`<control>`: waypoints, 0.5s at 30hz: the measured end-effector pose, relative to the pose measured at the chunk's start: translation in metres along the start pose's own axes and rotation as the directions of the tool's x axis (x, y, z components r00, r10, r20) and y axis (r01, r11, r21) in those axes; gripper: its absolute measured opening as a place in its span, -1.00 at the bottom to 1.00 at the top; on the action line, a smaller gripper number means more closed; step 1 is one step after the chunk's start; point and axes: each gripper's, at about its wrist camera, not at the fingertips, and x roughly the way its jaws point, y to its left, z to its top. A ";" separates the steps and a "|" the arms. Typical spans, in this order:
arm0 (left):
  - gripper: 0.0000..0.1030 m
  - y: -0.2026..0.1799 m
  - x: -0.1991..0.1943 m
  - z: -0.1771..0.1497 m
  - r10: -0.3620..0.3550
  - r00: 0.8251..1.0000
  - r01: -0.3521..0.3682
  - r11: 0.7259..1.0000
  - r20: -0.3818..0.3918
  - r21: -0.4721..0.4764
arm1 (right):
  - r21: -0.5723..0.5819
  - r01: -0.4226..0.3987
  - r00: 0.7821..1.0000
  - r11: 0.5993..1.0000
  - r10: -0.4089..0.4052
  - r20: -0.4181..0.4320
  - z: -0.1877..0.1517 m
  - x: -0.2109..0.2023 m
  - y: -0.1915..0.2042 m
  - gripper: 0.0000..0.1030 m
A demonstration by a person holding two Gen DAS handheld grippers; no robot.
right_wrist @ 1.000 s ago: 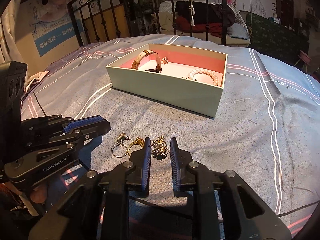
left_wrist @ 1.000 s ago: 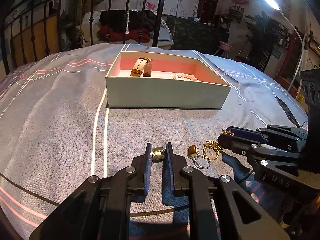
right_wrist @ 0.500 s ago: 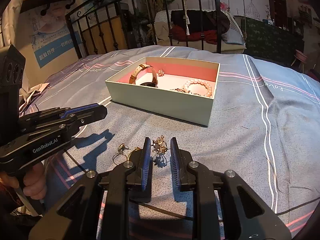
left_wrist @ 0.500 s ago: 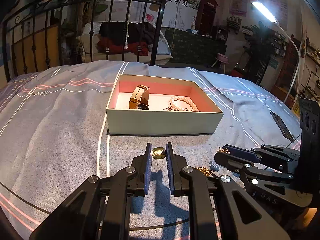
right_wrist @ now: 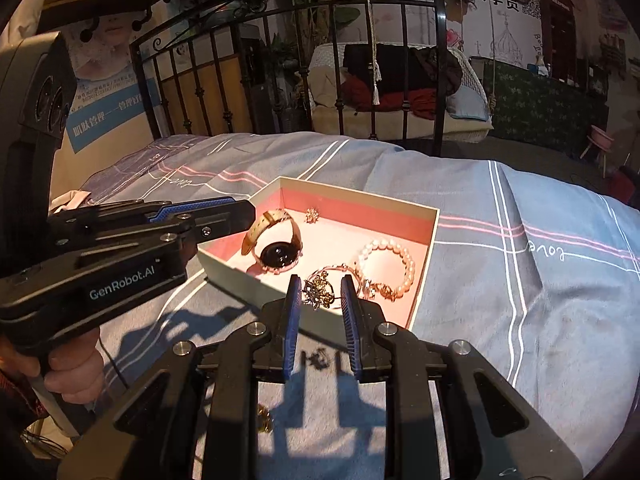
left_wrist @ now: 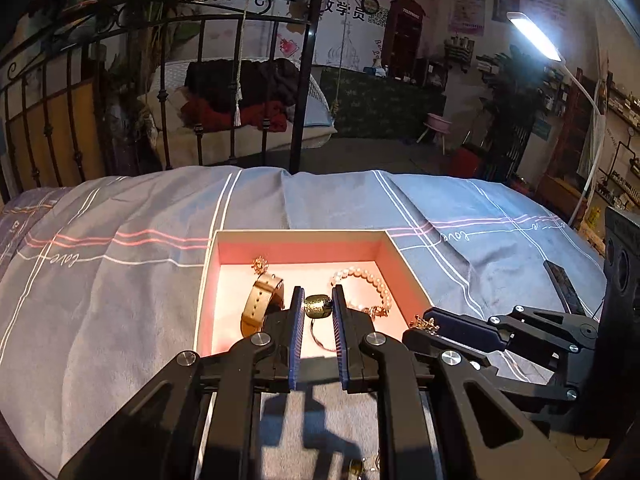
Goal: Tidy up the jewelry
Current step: 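Carry both earrings into the box and open both tools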
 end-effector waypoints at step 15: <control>-0.74 0.010 0.076 0.021 -0.034 0.984 0.023 0.997 -0.174 -0.067 | 0.014 0.063 0.993 0.998 -0.061 -0.101 0.025 0.056 -0.022 -0.59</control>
